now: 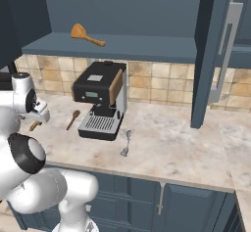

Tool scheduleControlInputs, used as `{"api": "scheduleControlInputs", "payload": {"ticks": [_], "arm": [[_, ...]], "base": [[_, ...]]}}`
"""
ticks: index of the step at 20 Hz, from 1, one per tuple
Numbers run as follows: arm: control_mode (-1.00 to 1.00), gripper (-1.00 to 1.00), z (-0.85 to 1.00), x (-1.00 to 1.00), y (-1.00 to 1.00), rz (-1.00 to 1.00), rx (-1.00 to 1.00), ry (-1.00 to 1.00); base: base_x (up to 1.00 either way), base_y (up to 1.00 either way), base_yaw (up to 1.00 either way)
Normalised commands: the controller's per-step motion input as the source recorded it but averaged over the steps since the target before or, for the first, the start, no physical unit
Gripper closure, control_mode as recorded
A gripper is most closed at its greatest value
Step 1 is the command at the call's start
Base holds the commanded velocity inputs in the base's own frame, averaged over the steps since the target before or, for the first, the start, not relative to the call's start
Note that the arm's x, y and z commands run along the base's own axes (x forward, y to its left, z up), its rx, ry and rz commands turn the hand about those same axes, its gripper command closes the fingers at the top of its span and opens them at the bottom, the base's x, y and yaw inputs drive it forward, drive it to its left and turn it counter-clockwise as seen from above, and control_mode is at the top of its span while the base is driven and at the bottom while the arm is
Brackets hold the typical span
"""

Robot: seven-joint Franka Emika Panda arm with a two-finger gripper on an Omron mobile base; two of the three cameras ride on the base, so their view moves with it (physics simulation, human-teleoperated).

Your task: Organize the utensils by type. Pick up the wooden spoons from the counter and place them in the open cabinet. Then pick up the metallic utensils from the counter and place them in the open drawer.

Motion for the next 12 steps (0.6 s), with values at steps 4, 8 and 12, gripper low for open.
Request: {"api": "scheduleControlInputs", "payload": {"ticks": [4,8,12], "arm": [[-1.0,-1.0,-0.2,0.38,0.33,-0.07,0.0,0.07],[-1.0,-1.0,-0.34,0.39,0.28,-0.02,0.0,0.07],[-1.0,-1.0,-0.37,0.39,0.22,0.0,0.0,0.02]], "base": [[0.0,0.0,0.0],[0.0,0.0,0.0],[0.0,0.0,0.0]]}}
